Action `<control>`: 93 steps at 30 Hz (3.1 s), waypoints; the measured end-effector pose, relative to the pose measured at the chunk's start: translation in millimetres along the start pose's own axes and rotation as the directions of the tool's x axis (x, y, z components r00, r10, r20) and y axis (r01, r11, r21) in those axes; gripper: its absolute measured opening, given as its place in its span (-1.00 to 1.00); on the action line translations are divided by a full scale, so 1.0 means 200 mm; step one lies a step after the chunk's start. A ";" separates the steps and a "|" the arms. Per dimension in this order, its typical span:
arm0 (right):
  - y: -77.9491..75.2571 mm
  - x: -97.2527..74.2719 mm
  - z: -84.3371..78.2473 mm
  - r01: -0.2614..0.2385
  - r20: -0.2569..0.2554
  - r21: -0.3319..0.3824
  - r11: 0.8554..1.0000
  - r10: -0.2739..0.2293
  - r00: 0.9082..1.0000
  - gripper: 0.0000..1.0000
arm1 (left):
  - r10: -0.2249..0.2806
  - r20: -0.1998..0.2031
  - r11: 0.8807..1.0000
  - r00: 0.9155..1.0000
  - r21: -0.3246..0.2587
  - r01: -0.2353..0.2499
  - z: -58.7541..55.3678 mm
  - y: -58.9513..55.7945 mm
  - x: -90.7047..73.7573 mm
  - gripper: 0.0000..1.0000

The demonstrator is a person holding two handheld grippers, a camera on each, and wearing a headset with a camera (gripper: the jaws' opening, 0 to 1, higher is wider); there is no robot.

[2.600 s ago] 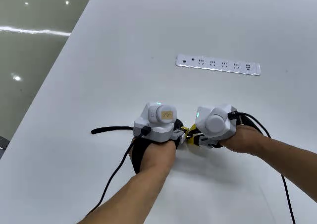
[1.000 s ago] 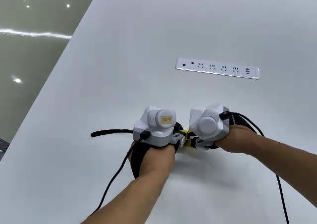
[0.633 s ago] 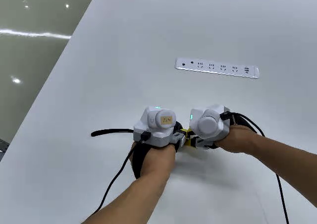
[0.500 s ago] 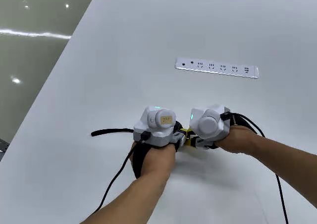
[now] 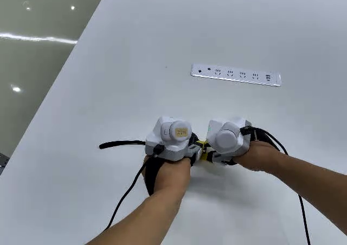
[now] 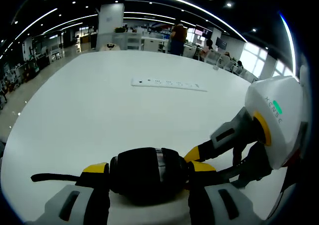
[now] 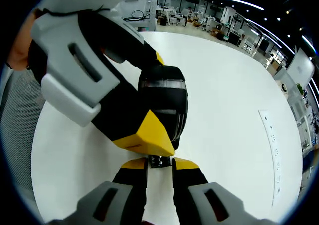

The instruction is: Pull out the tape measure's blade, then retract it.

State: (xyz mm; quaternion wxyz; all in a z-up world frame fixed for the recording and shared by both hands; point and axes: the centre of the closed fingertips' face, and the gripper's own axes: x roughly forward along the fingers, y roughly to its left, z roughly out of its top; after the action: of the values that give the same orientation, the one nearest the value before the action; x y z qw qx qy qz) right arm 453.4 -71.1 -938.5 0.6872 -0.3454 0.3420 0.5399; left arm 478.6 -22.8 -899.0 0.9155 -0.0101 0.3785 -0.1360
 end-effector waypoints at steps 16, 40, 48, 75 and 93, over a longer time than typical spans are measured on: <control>-0.02 -0.03 0.01 0.084 0.026 0.092 0.992 -0.086 0.996 -0.54 | -0.029 0.011 0.999 1.000 0.033 0.029 -0.01 -0.01 -0.02 0.20; 0.02 -0.14 0.03 0.140 0.053 0.209 0.968 -0.154 0.987 -0.41 | -0.046 0.011 0.995 0.999 0.084 0.045 -0.03 0.01 -0.15 0.28; 0.06 -0.19 0.05 0.158 0.062 0.237 0.959 -0.177 0.982 -0.35 | -0.044 0.016 0.994 0.999 0.100 0.043 -0.03 0.02 -0.21 0.30; 0.17 -0.38 0.01 0.220 0.082 0.397 0.891 -0.274 0.958 -0.21 | -0.095 0.014 0.986 0.995 0.137 0.093 -0.14 0.05 -0.38 0.42; 0.28 -0.53 0.02 0.259 0.103 0.509 0.821 -0.357 0.928 -0.14 | -0.141 0.059 0.978 0.988 0.161 0.130 -0.14 0.05 -0.53 0.47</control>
State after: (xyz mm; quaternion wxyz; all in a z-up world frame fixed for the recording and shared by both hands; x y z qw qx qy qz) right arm 379.6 -112.3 -853.2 0.8600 -0.1583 0.3374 0.3486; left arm 390.4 16.3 -847.7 0.9147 0.0312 0.3329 -0.2269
